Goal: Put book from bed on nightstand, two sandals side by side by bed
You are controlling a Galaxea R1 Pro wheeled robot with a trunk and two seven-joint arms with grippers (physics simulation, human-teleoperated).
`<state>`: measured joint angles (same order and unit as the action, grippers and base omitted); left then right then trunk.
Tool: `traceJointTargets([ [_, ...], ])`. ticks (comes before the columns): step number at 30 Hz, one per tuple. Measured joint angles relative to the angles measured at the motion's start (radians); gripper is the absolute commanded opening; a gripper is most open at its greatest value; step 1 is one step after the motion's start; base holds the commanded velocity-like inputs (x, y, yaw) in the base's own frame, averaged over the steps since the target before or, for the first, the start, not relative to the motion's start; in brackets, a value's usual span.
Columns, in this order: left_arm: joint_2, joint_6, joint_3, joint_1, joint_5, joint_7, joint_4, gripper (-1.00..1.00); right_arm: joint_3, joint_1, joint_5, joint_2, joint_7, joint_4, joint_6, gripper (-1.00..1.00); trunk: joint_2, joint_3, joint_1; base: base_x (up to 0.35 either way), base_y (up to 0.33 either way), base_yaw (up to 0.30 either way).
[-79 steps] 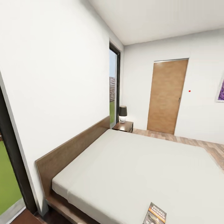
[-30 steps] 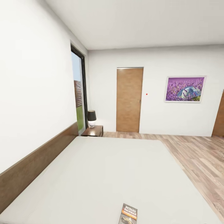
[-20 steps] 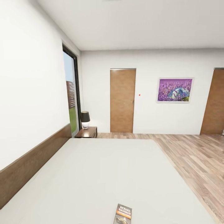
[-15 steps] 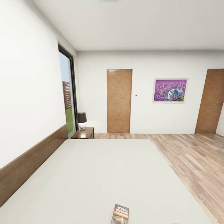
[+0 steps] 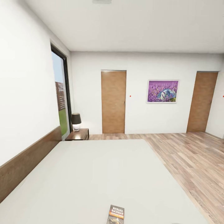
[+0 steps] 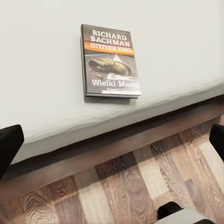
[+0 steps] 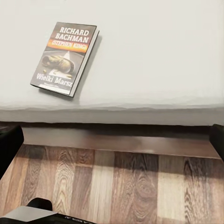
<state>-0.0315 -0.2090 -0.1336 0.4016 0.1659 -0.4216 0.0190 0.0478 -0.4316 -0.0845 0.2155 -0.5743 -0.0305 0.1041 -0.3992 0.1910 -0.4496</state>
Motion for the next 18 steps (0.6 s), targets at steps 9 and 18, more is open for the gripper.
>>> traceJointTargets([
  [9,0.001,0.0,-0.001,0.0,0.0,-0.001,0.001,1.0,0.0,0.0,0.0,0.0,0.001,0.0,0.001,1.0,0.0,0.0,0.0,0.0,0.0,-0.004],
  [18,0.002,0.0,-0.001,0.0,-0.001,-0.002,0.001,1.0,0.0,0.0,0.0,0.0,0.001,0.0,0.002,1.0,0.0,0.0,0.0,0.0,0.0,0.0],
])
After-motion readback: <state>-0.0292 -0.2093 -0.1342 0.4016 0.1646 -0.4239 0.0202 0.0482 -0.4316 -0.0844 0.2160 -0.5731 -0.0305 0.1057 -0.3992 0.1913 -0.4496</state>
